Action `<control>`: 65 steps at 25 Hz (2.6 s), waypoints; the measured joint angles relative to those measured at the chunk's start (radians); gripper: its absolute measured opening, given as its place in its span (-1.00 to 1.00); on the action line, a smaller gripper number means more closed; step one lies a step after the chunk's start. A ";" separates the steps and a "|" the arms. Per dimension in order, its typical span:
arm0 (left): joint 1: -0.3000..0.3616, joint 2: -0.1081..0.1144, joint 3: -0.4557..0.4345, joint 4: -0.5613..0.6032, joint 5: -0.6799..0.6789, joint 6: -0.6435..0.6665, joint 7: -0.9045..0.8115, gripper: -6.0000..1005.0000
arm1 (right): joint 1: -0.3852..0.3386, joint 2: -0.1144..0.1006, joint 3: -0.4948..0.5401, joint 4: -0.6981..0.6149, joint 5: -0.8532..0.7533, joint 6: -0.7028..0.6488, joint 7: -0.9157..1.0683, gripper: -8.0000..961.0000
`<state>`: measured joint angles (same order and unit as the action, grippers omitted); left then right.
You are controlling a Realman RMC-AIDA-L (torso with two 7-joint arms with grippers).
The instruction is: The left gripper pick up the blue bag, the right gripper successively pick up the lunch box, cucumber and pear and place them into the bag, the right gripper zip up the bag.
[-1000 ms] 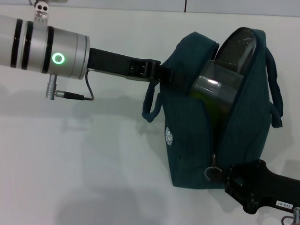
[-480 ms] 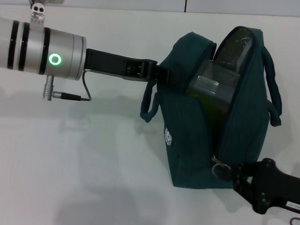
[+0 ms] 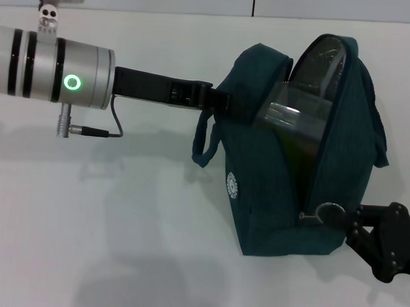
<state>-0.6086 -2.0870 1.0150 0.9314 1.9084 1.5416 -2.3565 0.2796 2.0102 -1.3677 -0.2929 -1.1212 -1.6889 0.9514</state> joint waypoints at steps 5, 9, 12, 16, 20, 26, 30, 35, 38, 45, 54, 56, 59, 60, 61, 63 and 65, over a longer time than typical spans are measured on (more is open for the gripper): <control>0.015 -0.002 -0.002 -0.006 -0.035 -0.005 0.048 -0.70 | 0.025 0.004 -0.003 -0.001 0.000 -0.005 0.000 -0.95; 0.046 -0.002 -0.002 -0.007 -0.109 -0.009 0.125 -0.70 | 0.032 0.005 -0.006 -0.003 0.000 -0.007 0.000 -0.95; 0.078 -0.001 -0.001 -0.008 -0.181 -0.008 0.216 -0.70 | 0.033 0.005 -0.007 -0.004 0.000 -0.012 0.000 -0.95; 0.099 -0.001 0.003 -0.002 -0.233 0.004 0.290 -0.39 | 0.034 0.005 -0.001 -0.004 0.000 -0.017 -0.006 -0.94; 0.124 0.001 0.003 -0.001 -0.278 0.018 0.367 -0.18 | 0.036 0.005 -0.001 -0.006 0.025 -0.023 -0.035 -0.94; 0.168 0.002 -0.004 -0.006 -0.297 0.039 0.447 0.07 | 0.041 0.005 0.000 -0.007 0.071 -0.045 -0.063 -0.94; 0.222 0.000 -0.004 -0.015 -0.321 0.059 0.546 0.46 | 0.047 0.005 0.002 -0.048 0.126 -0.060 -0.079 -0.94; 0.246 0.003 -0.005 -0.054 -0.333 0.079 0.598 0.73 | 0.065 0.005 0.002 -0.064 0.149 -0.052 -0.079 -0.94; 0.260 0.005 -0.011 -0.079 -0.337 0.109 0.642 0.76 | 0.083 0.005 0.003 -0.064 0.154 -0.048 -0.079 -0.94; 0.281 0.006 -0.035 -0.157 -0.342 0.163 0.741 0.76 | 0.147 0.004 0.007 -0.068 0.219 -0.021 -0.079 -0.94; 0.273 0.004 -0.035 -0.315 -0.338 0.156 0.905 0.76 | 0.248 0.009 0.028 -0.068 0.248 0.078 -0.078 -0.94; 0.265 0.003 -0.035 -0.349 -0.341 0.142 0.936 0.76 | 0.274 0.010 0.028 -0.069 0.251 0.100 -0.077 -0.94; 0.255 -0.002 -0.033 -0.377 -0.347 0.114 0.964 0.76 | 0.304 0.010 0.026 -0.069 0.251 0.123 -0.077 -0.94; 0.252 -0.003 -0.032 -0.383 -0.352 0.109 0.971 0.76 | 0.313 0.010 0.025 -0.069 0.251 0.130 -0.077 -0.94; 0.246 -0.004 -0.031 -0.395 -0.359 0.103 0.981 0.76 | 0.322 0.010 0.024 -0.069 0.251 0.138 -0.077 -0.94; 0.231 -0.005 -0.030 -0.423 -0.376 0.095 1.000 0.76 | 0.336 0.010 0.024 -0.069 0.251 0.155 -0.077 -0.94; 0.213 -0.005 -0.031 -0.457 -0.407 0.080 1.026 0.76 | 0.350 0.011 0.023 -0.070 0.252 0.173 -0.077 -0.94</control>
<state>-0.3958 -2.0921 0.9837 0.4749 1.5009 1.6217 -1.3301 0.6300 2.0211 -1.3448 -0.3627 -0.8697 -1.5163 0.8748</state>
